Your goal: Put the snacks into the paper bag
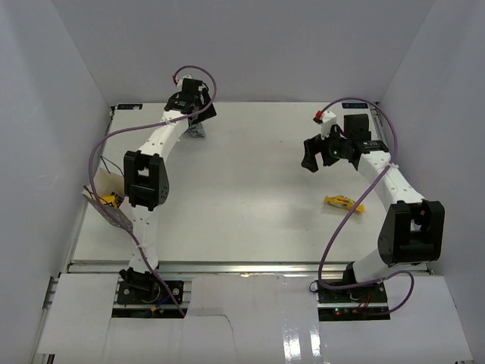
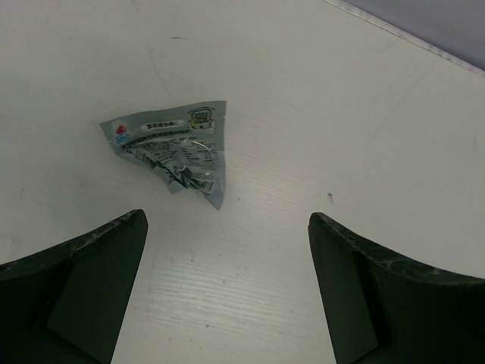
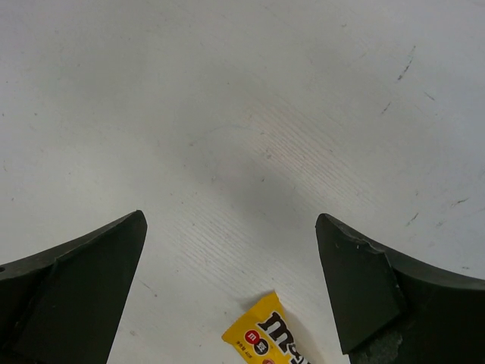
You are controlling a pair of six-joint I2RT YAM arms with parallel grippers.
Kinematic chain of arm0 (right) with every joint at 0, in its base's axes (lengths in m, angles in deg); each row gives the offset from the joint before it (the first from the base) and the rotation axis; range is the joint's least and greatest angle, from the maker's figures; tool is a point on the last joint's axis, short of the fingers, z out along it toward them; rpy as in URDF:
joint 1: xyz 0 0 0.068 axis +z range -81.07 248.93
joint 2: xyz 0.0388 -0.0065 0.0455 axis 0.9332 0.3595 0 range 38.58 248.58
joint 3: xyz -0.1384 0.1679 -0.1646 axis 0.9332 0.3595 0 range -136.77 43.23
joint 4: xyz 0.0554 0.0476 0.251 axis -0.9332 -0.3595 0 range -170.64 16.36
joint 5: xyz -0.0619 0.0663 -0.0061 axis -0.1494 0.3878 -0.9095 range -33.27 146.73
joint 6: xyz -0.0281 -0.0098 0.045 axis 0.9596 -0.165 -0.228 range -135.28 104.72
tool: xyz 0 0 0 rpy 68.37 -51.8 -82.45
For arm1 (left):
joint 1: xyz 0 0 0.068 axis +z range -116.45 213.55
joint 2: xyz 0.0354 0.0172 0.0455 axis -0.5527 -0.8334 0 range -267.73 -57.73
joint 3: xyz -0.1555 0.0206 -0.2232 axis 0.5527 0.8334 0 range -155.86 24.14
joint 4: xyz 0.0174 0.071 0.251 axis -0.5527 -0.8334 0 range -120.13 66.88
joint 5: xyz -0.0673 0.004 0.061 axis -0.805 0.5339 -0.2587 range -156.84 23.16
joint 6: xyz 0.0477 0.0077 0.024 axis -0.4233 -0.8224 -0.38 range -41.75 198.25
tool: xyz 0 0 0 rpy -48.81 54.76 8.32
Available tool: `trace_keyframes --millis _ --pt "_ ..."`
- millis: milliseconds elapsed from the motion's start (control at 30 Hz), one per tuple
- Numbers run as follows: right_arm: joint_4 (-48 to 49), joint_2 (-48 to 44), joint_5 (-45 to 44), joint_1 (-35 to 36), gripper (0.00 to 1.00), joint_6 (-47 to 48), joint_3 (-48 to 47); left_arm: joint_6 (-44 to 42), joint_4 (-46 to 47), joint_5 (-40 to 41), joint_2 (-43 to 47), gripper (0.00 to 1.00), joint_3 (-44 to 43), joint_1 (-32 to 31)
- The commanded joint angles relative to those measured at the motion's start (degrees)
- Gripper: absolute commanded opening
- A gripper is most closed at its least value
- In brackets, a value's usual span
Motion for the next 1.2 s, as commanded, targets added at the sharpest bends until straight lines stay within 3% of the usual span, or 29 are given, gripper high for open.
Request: trace_keyframes --millis 0,367,700,800,900,933,1000,1167 --pt "0.37 -0.34 1.08 -0.2 0.98 -0.19 1.36 4.6 -2.14 11.86 -1.22 0.98 -2.89 0.73" --pt "0.19 0.19 1.52 -0.29 0.98 -1.6 0.39 28.58 -4.26 9.14 -6.23 0.86 -3.42 2.39" --pt "0.2 -2.01 0.82 -1.69 0.98 -1.78 1.97 30.9 -3.56 2.37 -12.56 0.76 -5.71 3.89" --pt "0.19 -2.19 1.08 -2.04 0.98 -1.78 2.33 30.63 -3.47 2.02 -12.65 0.68 -4.74 4.24" --pt "0.11 -2.36 1.35 -2.13 0.98 -1.86 2.68 30.28 -2.42 1.05 -11.69 0.52 -2.55 4.77" --pt "0.19 -2.36 1.44 -2.13 0.97 -1.86 2.77 29.76 -1.98 0.79 -10.64 0.42 -1.24 4.86" --pt "0.19 -2.45 2.05 -2.13 0.97 -1.95 2.94 28.44 0.04 -0.62 -9.23 0.31 0.0 4.94" --pt "-0.24 -2.89 4.59 -2.13 0.97 -0.9 3.64 21.52 2.5 -4.74 0.23 0.19 3.5 4.59"
